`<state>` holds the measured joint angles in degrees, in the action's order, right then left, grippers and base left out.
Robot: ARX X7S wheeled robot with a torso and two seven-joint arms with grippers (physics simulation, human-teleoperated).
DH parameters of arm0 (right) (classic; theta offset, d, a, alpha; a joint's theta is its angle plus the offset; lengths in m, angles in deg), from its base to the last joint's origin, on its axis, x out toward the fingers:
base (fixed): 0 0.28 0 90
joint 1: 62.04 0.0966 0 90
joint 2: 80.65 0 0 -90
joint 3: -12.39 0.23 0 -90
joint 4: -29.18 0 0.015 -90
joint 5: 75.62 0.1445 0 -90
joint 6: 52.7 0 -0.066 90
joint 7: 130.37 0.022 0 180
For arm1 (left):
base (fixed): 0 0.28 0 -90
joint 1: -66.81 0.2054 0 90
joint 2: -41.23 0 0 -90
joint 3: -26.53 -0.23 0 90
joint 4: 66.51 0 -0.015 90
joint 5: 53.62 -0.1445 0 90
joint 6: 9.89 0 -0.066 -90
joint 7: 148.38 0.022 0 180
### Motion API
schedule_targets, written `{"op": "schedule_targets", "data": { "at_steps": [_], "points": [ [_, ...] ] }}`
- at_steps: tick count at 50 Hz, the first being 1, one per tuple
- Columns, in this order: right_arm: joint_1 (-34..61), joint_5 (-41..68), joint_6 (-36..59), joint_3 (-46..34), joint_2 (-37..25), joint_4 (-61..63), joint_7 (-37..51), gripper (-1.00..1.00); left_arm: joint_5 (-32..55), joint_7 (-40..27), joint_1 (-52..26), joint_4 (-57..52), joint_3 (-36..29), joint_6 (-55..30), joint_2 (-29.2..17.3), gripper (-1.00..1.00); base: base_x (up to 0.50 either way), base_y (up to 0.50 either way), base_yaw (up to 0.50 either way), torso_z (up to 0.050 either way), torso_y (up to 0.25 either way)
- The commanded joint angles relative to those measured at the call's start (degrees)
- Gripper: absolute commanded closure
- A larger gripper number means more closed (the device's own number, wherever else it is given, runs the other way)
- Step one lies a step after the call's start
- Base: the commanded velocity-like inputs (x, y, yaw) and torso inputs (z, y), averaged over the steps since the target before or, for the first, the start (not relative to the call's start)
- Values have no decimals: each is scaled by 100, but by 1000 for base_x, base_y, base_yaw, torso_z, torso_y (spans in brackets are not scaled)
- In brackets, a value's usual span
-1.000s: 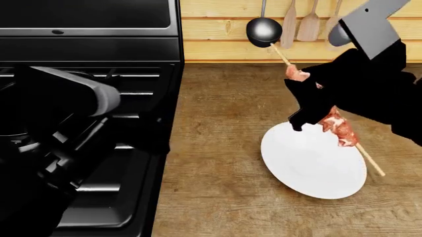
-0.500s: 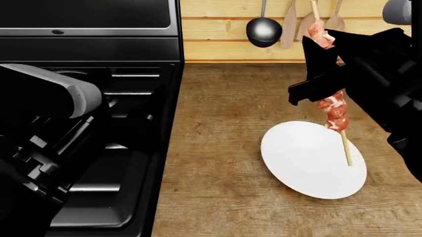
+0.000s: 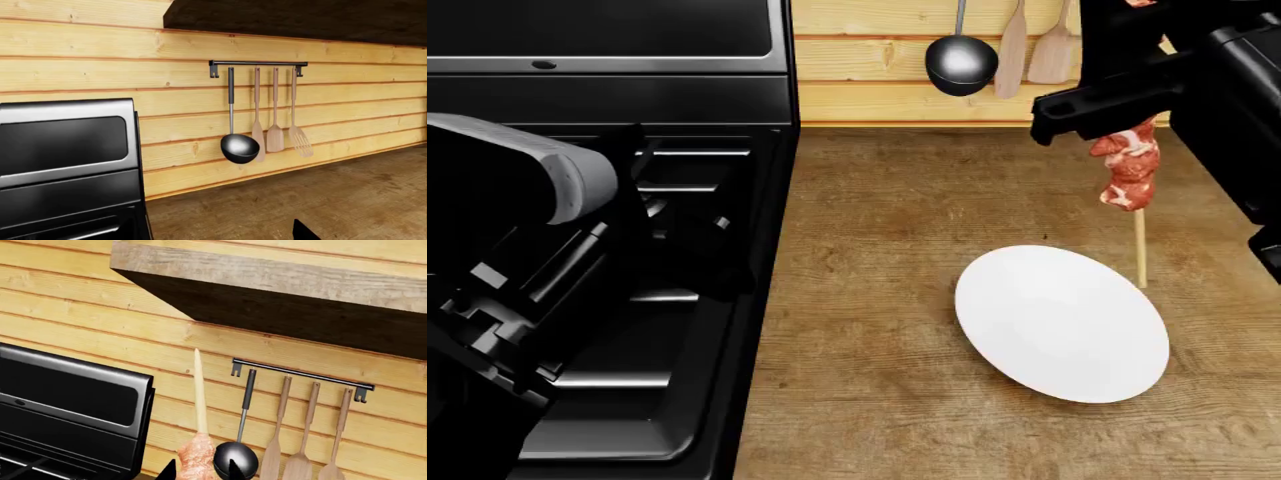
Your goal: Frozen meat rests on a plate on the counter. Retrieve the meat and place it in a pot on a burner. Then turn the burner on.
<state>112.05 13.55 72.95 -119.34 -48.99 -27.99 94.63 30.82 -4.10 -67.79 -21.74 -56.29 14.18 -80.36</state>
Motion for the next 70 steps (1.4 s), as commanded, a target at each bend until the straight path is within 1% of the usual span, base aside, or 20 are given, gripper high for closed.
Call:
{"op": "schedule_targets", "data": {
  "at_steps": [1, 11, 35, 55, 70],
  "points": [
    [375, -175, 193, 53, 149, 1, -106, 100, -54, 66, 43, 29, -34, 38, -29, -100, 0, 0, 0, 0, 0],
    [325, -249, 196, 17, 198, -87, -174, 100, -92, 100, 41, 53, -93, 64, -30, -100, 0, 28, 0, 0, 0],
    [384, -233, 259, 42, 197, -54, -112, 100, 137, -100, -74, 4, -106, 131, -132, -100, 0, 498, 0, 0, 0],
    [403, -251, 331, 26, 197, -62, -164, 100, 196, -171, -47, -6, -55, 201, -262, -100, 0, 500, 0, 0, 0],
    [368, -241, 294, 51, 209, -27, -192, 100, 204, -178, -27, -13, -115, 239, -270, -100, 0, 500, 0, 0, 0]
  ]
}}
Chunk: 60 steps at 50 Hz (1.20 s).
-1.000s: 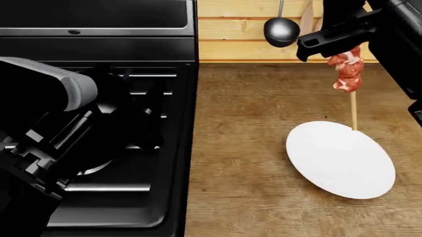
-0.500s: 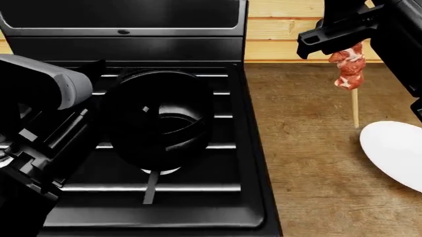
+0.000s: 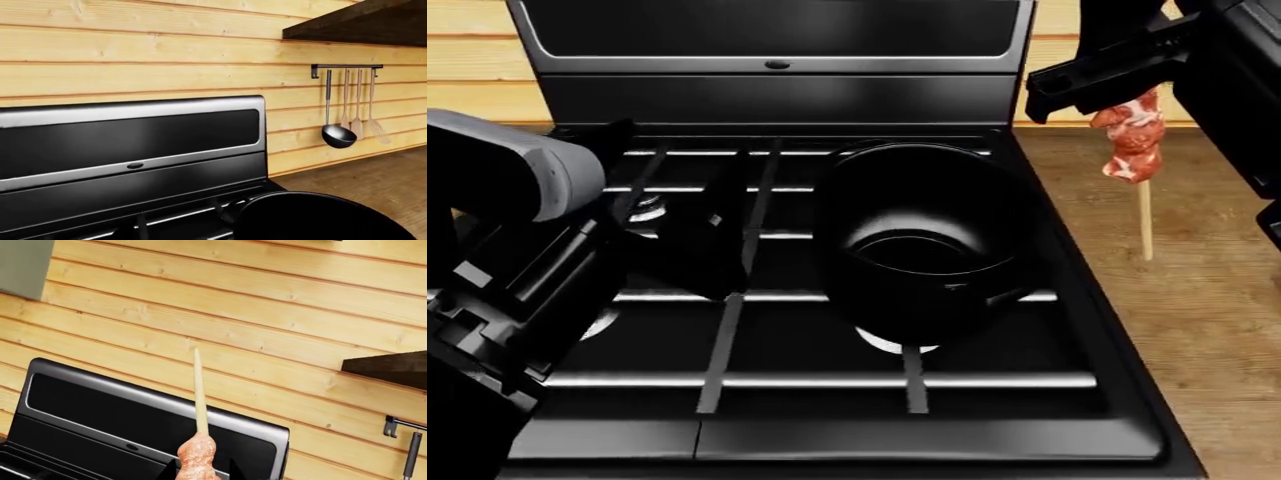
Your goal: Frozen meat rests on a plate on the counter. Retrieve the meat and place it in a pot on a burner. Then turn the burner on.
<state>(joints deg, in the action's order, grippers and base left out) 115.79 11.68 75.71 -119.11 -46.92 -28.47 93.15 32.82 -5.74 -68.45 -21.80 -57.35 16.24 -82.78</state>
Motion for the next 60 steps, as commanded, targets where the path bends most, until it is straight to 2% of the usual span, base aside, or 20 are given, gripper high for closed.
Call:
{"op": "schedule_targets", "data": {
  "at_steps": [1, 7, 17, 31, 60],
  "points": [
    [-6, -52, 19, 28, 5, 22, -44, 100, 6, -15, 43, -9, -7, 37, -32, -100, 0, 500, 0, 0, 0],
    [-21, -32, 6, 40, 4, 46, -56, 100, -94, 64, 72, -2, -55, 50, -12, -100, 0, 500, 0, 0, 0],
    [-137, -135, -207, 98, 101, -23, -169, 100, -116, 88, 128, 1, -53, 93, -34, -100, 0, 11, 0, 0, 0],
    [-1019, -1035, -1480, 261, 625, -517, -871, 100, -274, 135, 223, 53, -79, 145, -39, -100, 0, 0, 0, 0, 0],
    [-1660, -2470, -2528, -67, 1461, -1665, -1980, 100, -245, 61, 167, 124, -156, 231, -50, -100, 0, 0, 0, 0, 0]
  ]
}}
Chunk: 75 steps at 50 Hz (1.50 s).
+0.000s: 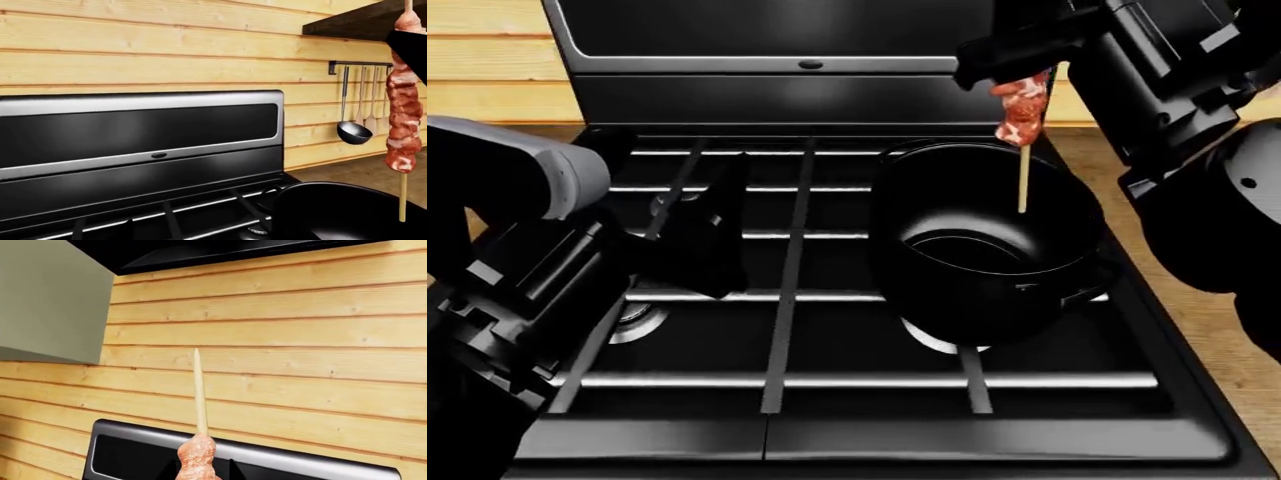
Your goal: Frozen meat rests on a plate on the counter. Retrieve the meat and place it in a pot on a burner. Then turn the burner on.
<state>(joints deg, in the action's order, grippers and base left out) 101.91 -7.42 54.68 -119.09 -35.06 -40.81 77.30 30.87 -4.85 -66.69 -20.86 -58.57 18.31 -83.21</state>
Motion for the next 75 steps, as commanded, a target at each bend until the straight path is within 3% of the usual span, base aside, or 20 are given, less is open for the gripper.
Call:
{"op": "schedule_targets", "data": {
  "at_steps": [1, 33, 75],
  "points": [
    [-300, -613, -483, -75, 306, -497, -446, 100, -57, -20, -5, 35, -40, 27, -5, -100, 0, 0, 0, 0, 0],
    [-828, -1406, -1256, -332, 1038, -1921, -1008, 100, -369, 258, 22, 166, -124, 172, -26, -100, 0, 0, 0, 0, 0],
    [-988, -1046, -661, -474, 1088, -2216, -770, 100, -512, 362, 80, 266, -241, 312, -27, -100, 0, 0, 0, 0, 0]
  ]
}}
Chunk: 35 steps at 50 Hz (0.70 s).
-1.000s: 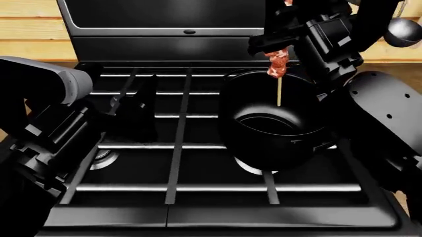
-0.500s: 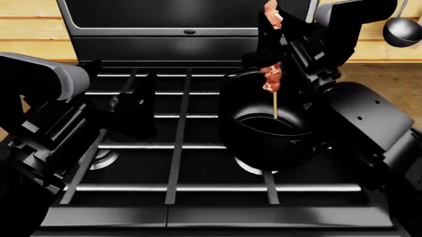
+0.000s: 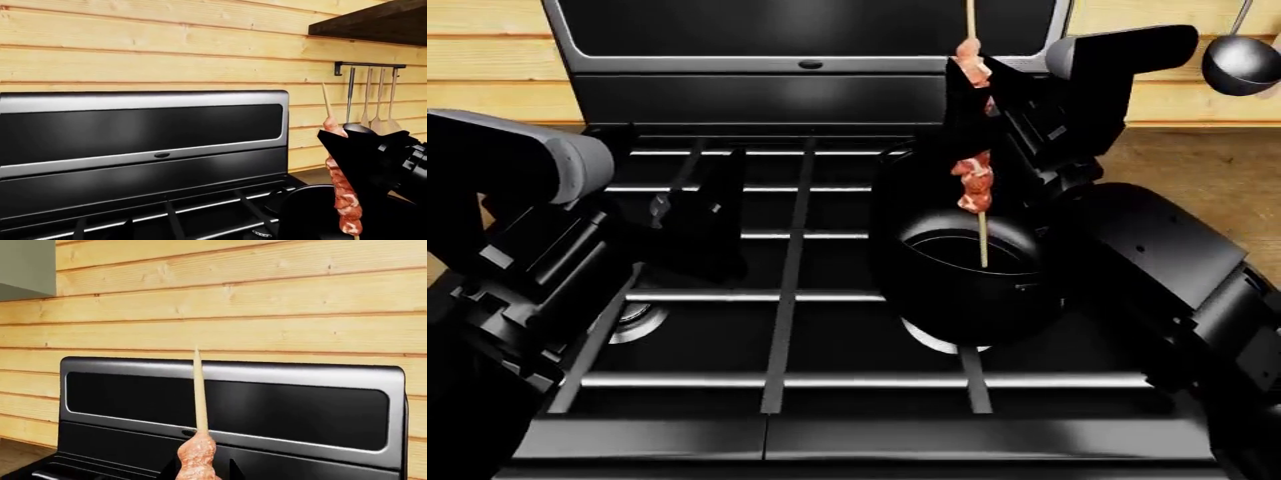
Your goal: Frozen meat rests on a plate on the counter. Retrieve the meat and place it in a pot on a burner. Then turn the burner on.
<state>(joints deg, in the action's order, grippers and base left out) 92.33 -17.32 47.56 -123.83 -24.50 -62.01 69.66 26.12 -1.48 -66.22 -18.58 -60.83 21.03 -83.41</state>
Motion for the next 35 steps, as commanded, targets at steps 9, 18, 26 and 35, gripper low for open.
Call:
{"op": "schedule_targets", "data": {
  "at_steps": [9, 18, 26, 35],
  "points": [
    [-47, -16, 109, -6, 23, -118, 9, 100, -18, 5, 21, 33, -36, 52, -20, -100, 0, 0, 0, 0, 1],
    [-77, 1, 127, -13, 35, -185, -5, 100, -26, -9, -3, 37, -86, 58, -17, -100, 0, 0, 0, 0, 0],
    [-81, -8, 142, -13, 34, -198, 20, -100, -11, -28, 17, 24, -86, 80, -33, -100, 0, 0, 0, 0, 0],
    [-72, -35, 189, -42, 29, -190, 44, -100, -6, -24, 42, 32, -90, 105, -53, -100, 0, 0, 0, 0, 0]
  ]
}}
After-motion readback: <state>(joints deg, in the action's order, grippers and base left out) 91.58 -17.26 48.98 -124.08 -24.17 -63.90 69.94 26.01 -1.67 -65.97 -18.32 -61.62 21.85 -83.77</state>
